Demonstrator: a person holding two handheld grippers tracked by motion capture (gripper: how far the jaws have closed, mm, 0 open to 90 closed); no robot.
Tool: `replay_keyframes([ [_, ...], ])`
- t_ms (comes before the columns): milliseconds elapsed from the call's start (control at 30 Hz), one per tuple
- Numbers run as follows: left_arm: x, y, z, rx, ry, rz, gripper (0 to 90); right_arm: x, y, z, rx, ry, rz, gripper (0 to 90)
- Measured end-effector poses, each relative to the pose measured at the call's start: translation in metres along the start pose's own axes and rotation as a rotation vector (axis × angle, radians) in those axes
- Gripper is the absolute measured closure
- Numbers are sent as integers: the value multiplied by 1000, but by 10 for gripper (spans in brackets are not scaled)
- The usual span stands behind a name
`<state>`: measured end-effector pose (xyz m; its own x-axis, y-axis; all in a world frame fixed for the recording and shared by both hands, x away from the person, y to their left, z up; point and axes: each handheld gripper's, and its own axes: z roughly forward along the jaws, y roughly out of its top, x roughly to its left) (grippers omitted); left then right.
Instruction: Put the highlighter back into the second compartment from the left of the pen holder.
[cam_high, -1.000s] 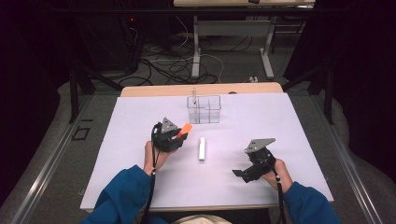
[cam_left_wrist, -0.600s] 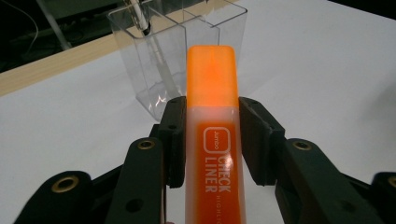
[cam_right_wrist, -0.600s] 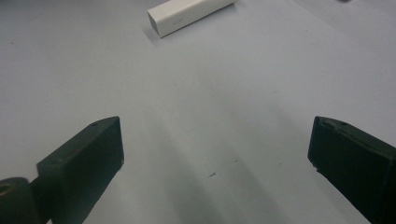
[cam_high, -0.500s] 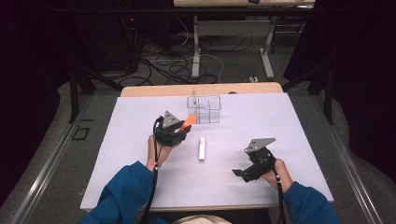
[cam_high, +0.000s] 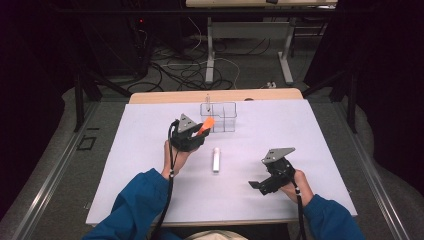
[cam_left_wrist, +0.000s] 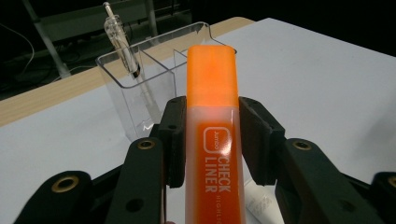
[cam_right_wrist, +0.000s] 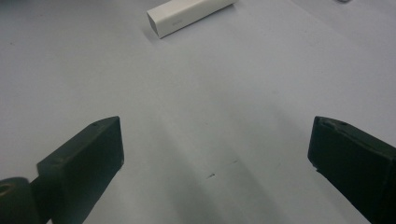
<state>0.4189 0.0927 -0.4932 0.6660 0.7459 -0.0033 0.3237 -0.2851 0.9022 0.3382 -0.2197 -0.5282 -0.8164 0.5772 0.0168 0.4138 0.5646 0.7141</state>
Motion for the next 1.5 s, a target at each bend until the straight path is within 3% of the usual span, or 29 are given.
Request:
replay_keyframes([
  [867, -1, 12, 20, -44, 11, 6, 647, -1, 0, -2, -10, -9, 10, 36],
  [1100, 4, 14, 21, -89, 31, -3, 646, -1, -1, -3, -12, -9, 13, 36],
  [1500, 6, 24, 32, -118, 36, -10, 646, -3, -1, -3, -20, -11, 19, 37],
])
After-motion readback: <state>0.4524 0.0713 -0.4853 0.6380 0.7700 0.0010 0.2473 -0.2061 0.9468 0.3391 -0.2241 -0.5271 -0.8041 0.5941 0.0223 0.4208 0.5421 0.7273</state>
